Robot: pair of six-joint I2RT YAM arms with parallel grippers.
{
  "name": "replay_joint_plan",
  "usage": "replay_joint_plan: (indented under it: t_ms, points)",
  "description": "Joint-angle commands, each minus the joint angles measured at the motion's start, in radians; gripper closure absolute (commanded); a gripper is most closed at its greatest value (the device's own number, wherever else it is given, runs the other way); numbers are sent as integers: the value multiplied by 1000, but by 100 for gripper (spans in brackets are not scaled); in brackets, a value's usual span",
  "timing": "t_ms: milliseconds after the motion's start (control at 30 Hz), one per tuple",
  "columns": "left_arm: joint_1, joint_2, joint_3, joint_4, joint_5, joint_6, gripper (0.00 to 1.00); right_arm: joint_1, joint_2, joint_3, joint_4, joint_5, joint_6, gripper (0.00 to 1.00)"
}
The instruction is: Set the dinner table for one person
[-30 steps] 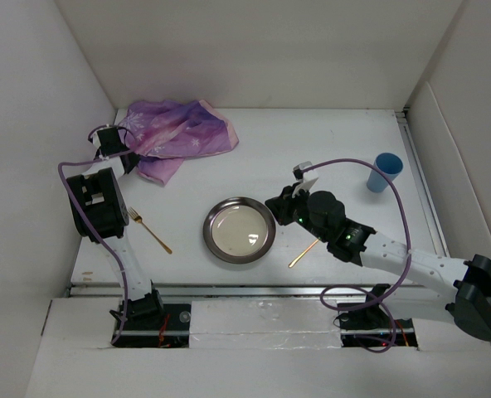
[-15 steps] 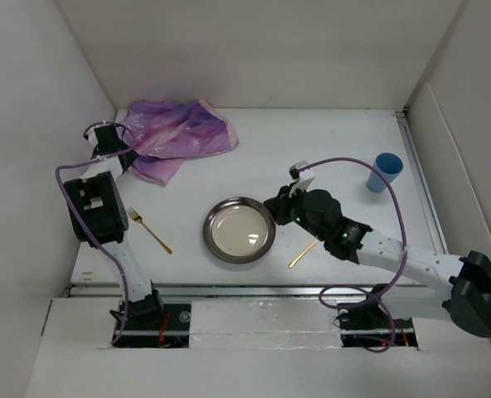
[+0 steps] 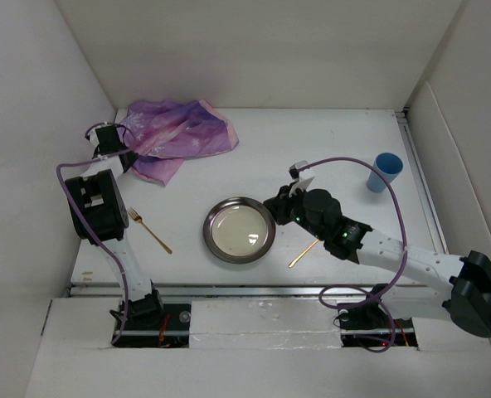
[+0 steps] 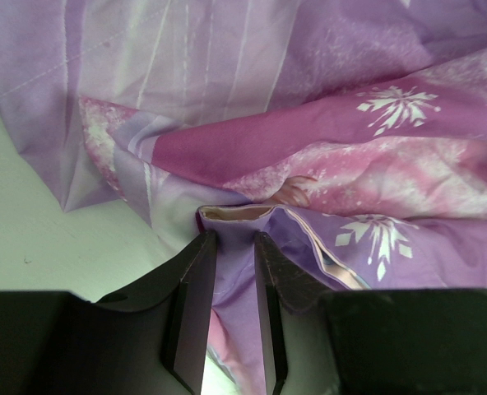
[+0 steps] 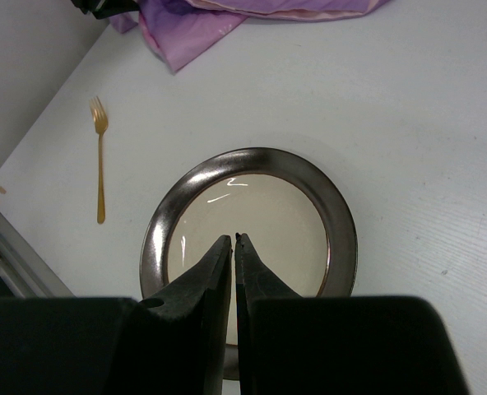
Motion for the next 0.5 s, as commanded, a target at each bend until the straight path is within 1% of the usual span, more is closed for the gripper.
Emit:
replay_joint_plan:
  t_ms: [0, 133, 167, 200, 300, 333, 400, 467]
  points:
    - [-2, 8, 57, 11, 19, 5, 78, 6, -11, 44, 32, -3, -14, 89]
    - [-22, 36, 86, -6, 10, 21, 79, 6, -8, 50, 21, 2, -15, 89]
    - [-22, 39, 89, -11, 10, 22, 81, 6, -8, 47, 22, 13, -15, 89]
    - [-22, 48, 89, -8, 10, 22, 88, 6, -8, 45, 24, 17, -14, 89]
    - [-22, 57, 88, -6, 17, 22, 100, 6, -10, 45, 24, 20, -15, 89]
    - [-22, 57, 88, -8, 19, 22, 100, 6, -8, 45, 27, 22, -14, 89]
    - [-33, 30, 74, 11, 75, 17, 100, 6, -5, 45, 27, 25, -11, 89]
    - [-89, 4, 77, 28, 91, 14, 100, 6, -4, 47, 27, 40, -11, 89]
